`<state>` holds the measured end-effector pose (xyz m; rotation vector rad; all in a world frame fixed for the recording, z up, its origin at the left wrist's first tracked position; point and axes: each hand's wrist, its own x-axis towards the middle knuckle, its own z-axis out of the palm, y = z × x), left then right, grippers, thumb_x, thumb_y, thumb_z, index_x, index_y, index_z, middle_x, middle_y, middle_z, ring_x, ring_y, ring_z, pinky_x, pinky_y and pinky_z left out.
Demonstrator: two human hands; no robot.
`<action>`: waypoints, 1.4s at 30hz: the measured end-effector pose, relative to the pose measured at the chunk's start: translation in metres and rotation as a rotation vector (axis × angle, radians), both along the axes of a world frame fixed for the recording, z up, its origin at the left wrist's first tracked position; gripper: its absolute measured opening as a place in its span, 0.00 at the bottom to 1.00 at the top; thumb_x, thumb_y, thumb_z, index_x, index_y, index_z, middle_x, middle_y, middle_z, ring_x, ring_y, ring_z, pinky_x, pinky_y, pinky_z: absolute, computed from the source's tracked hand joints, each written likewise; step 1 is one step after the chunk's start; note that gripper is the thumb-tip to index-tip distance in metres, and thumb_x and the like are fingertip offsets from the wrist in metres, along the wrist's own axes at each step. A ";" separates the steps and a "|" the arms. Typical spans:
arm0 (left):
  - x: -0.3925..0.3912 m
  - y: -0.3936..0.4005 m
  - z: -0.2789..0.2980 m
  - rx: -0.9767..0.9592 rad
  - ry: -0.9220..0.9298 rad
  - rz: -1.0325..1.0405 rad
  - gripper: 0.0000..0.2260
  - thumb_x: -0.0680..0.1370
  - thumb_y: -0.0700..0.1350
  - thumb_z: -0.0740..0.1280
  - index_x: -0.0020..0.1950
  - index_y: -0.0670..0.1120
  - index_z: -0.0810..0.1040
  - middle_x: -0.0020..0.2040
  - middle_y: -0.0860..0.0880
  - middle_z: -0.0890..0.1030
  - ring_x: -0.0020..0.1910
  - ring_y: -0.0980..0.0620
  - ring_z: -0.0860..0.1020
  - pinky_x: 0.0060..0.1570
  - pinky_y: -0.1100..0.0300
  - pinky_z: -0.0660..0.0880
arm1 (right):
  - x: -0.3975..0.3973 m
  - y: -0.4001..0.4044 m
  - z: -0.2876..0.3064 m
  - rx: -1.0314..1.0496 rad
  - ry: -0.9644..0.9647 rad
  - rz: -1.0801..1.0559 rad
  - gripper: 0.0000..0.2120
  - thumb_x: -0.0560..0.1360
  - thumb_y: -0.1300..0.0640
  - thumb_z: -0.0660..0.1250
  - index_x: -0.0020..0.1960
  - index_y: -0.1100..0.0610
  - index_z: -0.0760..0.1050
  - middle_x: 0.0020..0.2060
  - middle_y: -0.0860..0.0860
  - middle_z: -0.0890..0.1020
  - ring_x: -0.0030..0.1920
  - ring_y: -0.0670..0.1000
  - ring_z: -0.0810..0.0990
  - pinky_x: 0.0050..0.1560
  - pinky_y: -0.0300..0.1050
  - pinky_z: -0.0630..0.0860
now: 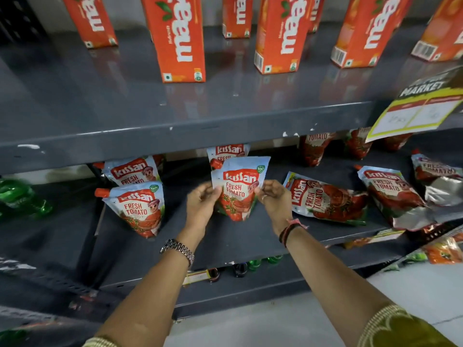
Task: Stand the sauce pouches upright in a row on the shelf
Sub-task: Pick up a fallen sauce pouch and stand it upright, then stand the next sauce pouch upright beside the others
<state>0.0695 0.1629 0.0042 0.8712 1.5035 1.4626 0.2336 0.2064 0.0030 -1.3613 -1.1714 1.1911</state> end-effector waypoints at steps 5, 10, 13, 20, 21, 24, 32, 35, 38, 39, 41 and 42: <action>0.006 0.004 -0.021 -0.037 0.052 0.143 0.11 0.76 0.41 0.66 0.57 0.41 0.78 0.49 0.48 0.82 0.46 0.56 0.78 0.43 0.73 0.76 | 0.003 0.018 -0.008 0.037 -0.282 0.168 0.10 0.72 0.66 0.68 0.37 0.53 0.76 0.36 0.51 0.82 0.44 0.52 0.81 0.51 0.51 0.81; 0.049 -0.013 -0.045 -0.102 -0.312 0.503 0.09 0.79 0.38 0.61 0.58 0.41 0.73 0.50 0.47 0.77 0.48 0.50 0.77 0.54 0.52 0.77 | 0.053 0.036 -0.001 0.152 -0.552 0.366 0.11 0.75 0.60 0.65 0.56 0.60 0.80 0.53 0.54 0.84 0.54 0.51 0.81 0.50 0.27 0.74; 0.098 -0.020 -0.048 -0.213 -0.486 0.370 0.06 0.79 0.36 0.60 0.46 0.46 0.72 0.41 0.47 0.75 0.37 0.51 0.75 0.36 0.61 0.79 | 0.103 0.057 0.001 0.187 -0.738 0.374 0.10 0.76 0.50 0.63 0.53 0.51 0.81 0.49 0.56 0.84 0.52 0.59 0.81 0.58 0.52 0.76; 0.213 0.027 -0.029 -0.513 -0.431 -0.187 0.14 0.79 0.45 0.61 0.64 0.44 0.69 0.56 0.44 0.75 0.58 0.40 0.78 0.55 0.50 0.76 | 0.199 0.127 0.000 -0.027 -1.159 0.423 0.13 0.75 0.61 0.58 0.55 0.65 0.75 0.57 0.65 0.79 0.57 0.64 0.78 0.55 0.54 0.75; 0.227 0.034 -0.029 -0.507 -0.412 -0.175 0.13 0.79 0.46 0.61 0.62 0.45 0.70 0.56 0.44 0.75 0.57 0.41 0.78 0.56 0.50 0.76 | 0.206 0.137 -0.002 -0.086 -1.145 0.502 0.14 0.76 0.61 0.57 0.55 0.66 0.76 0.57 0.64 0.80 0.57 0.62 0.78 0.53 0.50 0.75; 0.257 0.049 -0.042 -0.451 -0.336 0.038 0.14 0.78 0.43 0.64 0.61 0.41 0.73 0.54 0.41 0.79 0.45 0.45 0.80 0.43 0.56 0.79 | 0.216 0.149 -0.011 -0.138 -1.076 0.693 0.13 0.73 0.60 0.59 0.47 0.67 0.79 0.47 0.62 0.83 0.49 0.58 0.81 0.43 0.44 0.75; 0.280 0.072 -0.009 -0.164 -0.065 0.323 0.08 0.77 0.37 0.64 0.56 0.40 0.74 0.50 0.43 0.81 0.42 0.50 0.80 0.30 0.64 0.79 | 0.261 0.165 -0.022 0.040 -0.537 0.450 0.09 0.71 0.60 0.67 0.46 0.64 0.83 0.43 0.57 0.85 0.45 0.52 0.81 0.51 0.47 0.77; 0.278 0.091 0.008 -0.068 0.053 0.405 0.10 0.76 0.37 0.65 0.57 0.42 0.75 0.51 0.45 0.82 0.48 0.49 0.81 0.43 0.54 0.81 | 0.269 0.147 0.022 0.311 -0.430 0.364 0.10 0.72 0.60 0.66 0.51 0.60 0.82 0.48 0.57 0.86 0.51 0.56 0.83 0.53 0.51 0.79; 0.278 0.107 0.017 0.034 0.127 0.394 0.11 0.76 0.37 0.66 0.58 0.40 0.76 0.55 0.43 0.81 0.54 0.48 0.79 0.55 0.51 0.77 | 0.276 0.156 0.021 0.356 -0.443 0.359 0.09 0.74 0.63 0.65 0.52 0.65 0.79 0.49 0.62 0.85 0.53 0.60 0.82 0.46 0.40 0.72; 0.279 0.113 0.017 0.032 0.136 0.377 0.10 0.76 0.37 0.66 0.56 0.41 0.76 0.54 0.43 0.81 0.53 0.48 0.78 0.56 0.51 0.76 | 0.280 0.157 0.021 0.339 -0.442 0.371 0.09 0.74 0.64 0.65 0.52 0.66 0.78 0.50 0.63 0.84 0.53 0.61 0.81 0.44 0.38 0.68; 0.280 0.121 0.013 -0.005 0.158 0.342 0.05 0.75 0.39 0.67 0.51 0.44 0.76 0.48 0.46 0.81 0.48 0.50 0.79 0.53 0.51 0.76 | 0.287 0.159 0.013 0.311 -0.486 0.408 0.08 0.75 0.63 0.64 0.51 0.66 0.76 0.49 0.64 0.83 0.52 0.61 0.80 0.42 0.40 0.66; 0.282 0.124 0.013 -0.029 0.162 0.336 0.04 0.75 0.40 0.67 0.49 0.44 0.76 0.44 0.48 0.81 0.45 0.52 0.78 0.50 0.53 0.76 | 0.293 0.160 0.009 0.292 -0.503 0.426 0.07 0.75 0.63 0.64 0.51 0.65 0.75 0.46 0.62 0.83 0.49 0.61 0.80 0.43 0.41 0.66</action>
